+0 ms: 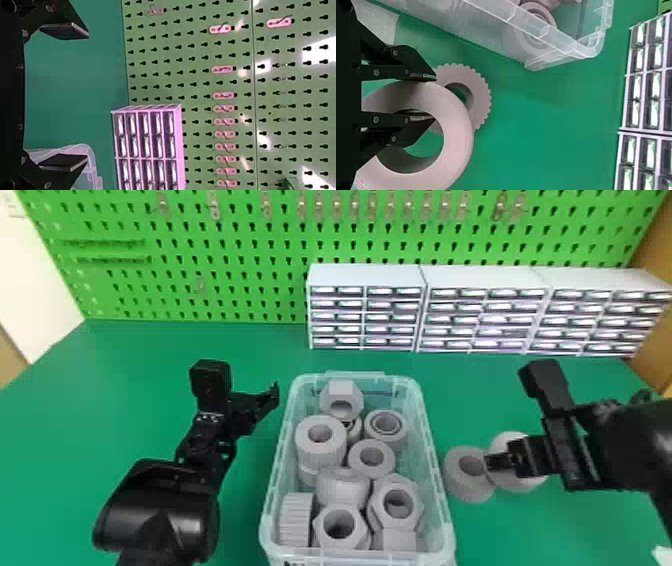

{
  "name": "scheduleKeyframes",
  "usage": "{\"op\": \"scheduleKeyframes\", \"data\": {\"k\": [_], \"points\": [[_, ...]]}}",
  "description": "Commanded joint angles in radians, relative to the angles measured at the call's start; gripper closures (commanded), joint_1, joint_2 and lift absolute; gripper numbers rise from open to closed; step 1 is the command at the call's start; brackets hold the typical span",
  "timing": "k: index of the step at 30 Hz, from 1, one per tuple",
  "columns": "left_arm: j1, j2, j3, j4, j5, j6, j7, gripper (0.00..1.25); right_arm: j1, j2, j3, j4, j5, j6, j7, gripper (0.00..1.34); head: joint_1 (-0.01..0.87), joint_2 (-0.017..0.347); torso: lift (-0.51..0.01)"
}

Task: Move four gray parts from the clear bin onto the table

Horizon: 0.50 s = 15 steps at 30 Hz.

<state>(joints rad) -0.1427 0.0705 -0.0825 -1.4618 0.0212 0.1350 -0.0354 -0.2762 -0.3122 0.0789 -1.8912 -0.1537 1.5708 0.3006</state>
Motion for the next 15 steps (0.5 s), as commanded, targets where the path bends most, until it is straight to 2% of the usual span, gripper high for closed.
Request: {"op": "scheduleKeyframes", "data": {"k": [1,15], "points": [[0.000,0.000,0.000,0.000,0.000,0.000,0.003,0.18,0.022,-0.004,-0.002,0.000,0.008,0.001,0.000,1.04,0.693,0.072,-0.052],[-0.003,-0.002,0.003,0.005,0.003,0.000,0.014,0.18,0.066,-0.001,0.004,0.006,0.028,0.001,0.000,1.04,0.693,0.072,-0.052]]}}
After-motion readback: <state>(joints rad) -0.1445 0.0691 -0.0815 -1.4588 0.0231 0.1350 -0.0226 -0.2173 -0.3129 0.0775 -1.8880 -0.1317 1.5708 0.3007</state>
